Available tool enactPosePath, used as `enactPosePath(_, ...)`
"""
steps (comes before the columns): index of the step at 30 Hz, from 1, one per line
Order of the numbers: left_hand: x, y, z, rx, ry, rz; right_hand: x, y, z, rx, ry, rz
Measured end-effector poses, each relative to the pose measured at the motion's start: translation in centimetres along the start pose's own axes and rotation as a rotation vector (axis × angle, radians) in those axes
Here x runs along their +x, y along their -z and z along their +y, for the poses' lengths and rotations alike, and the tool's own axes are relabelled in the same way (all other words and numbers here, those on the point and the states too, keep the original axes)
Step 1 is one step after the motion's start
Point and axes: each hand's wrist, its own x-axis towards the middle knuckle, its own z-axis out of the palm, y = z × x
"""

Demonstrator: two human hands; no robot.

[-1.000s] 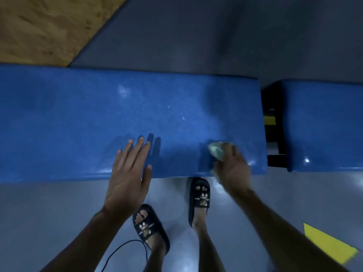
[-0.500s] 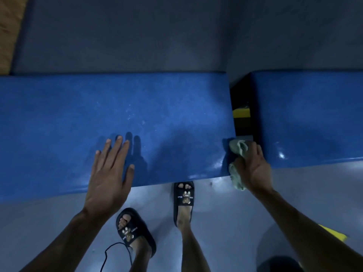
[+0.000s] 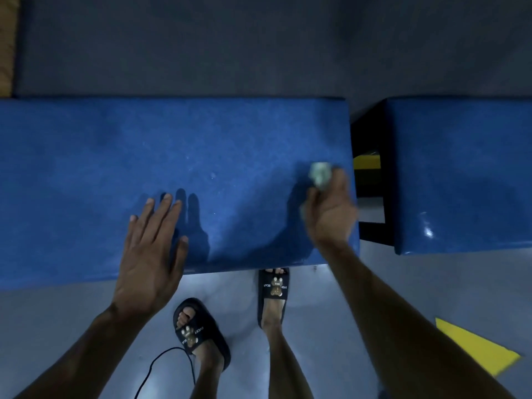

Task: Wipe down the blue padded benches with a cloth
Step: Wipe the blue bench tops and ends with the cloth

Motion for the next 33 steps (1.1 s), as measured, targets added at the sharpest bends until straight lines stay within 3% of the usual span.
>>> enactPosePath(2, 0.2, 0.3, 0.0, 0.007, 0.001, 0.002, -2.3, -2.2, -3.6, -0.015, 0.222, -0.133)
enactPosePath(5, 0.3, 0.8, 0.0, 0.009, 0.009, 0.013, -3.7, -3.1, -7.5, -0.065, 0.402, -0.293)
enactPosePath(8, 0.0, 1.1, -0.4, -0.002, 0.003, 0.022, -1.2, -0.7, -3.7, -0.166, 0.493, -0.406)
enactPosePath(10, -0.3, 1.2, -0.9, -0.016, 0.011, 0.031, 0.9, 1.5, 1.0, -0.223, 0.379, -0.361)
enactPosePath(13, -0.9, 1.4, -1.9, -0.033, 0.03, 0.045, 2.2, 3.8, 4.6, -0.248, 0.071, -0.151)
enactPosePath(18, -2.2, 1.6, -3.6, -0.045, 0.075, 0.054, -0.6, -0.5, -2.3, -0.159, -0.094, -0.075)
enactPosePath(21, -2.5, 1.7, -4.2, -0.046, 0.083, 0.056, -3.6, -4.9, -9.2, -0.124, -0.021, -0.162)
enactPosePath(26, -2.6, 2.2, -5.0, -0.049, 0.1, 0.075, -6.6, -7.6, -16.2, -0.037, 0.324, -0.272)
enactPosePath(30, -2.8, 2.6, -5.1, -0.069, 0.111, 0.088, -3.4, -3.9, -10.6, -0.183, 0.427, -0.304)
enactPosePath(33, -2.9, 2.8, -5.4, -0.086, 0.116, 0.103, 0.0, -0.8, -4.8, -0.193, 0.258, -0.22)
